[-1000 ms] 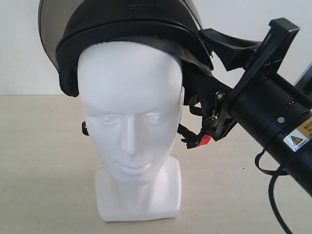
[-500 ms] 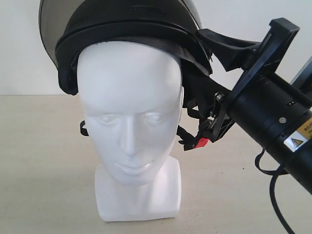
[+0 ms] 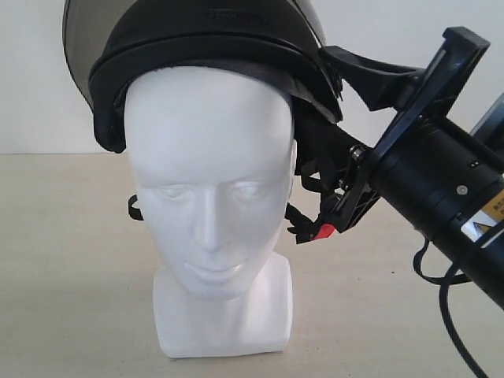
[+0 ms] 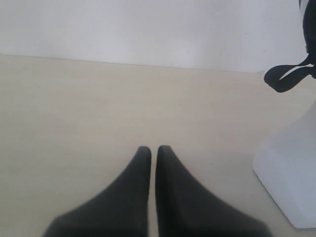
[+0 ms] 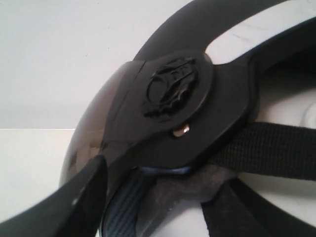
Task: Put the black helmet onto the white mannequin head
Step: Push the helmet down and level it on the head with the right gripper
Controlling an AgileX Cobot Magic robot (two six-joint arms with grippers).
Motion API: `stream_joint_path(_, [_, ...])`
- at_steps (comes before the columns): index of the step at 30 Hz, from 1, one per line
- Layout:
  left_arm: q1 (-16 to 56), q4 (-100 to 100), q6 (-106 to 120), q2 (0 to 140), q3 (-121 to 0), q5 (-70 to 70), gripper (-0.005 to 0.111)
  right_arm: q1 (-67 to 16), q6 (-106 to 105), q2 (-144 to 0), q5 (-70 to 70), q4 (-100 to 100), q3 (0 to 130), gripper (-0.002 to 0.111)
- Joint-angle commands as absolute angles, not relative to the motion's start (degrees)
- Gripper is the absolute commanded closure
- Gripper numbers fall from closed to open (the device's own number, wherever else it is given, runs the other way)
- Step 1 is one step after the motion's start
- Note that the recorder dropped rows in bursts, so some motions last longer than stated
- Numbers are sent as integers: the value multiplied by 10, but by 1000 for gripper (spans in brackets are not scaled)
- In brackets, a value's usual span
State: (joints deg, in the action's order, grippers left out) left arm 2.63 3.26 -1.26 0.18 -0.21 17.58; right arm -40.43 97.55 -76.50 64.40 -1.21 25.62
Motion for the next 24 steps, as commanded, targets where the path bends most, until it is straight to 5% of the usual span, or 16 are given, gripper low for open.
stream_joint_path(1, [25,32,-11,0,0,176,102,-406,1004,-766,593,28,254,53])
stream_joint_path(24, [25,32,-11,0,0,176,102,-406,1012,-674,464,40,254,53])
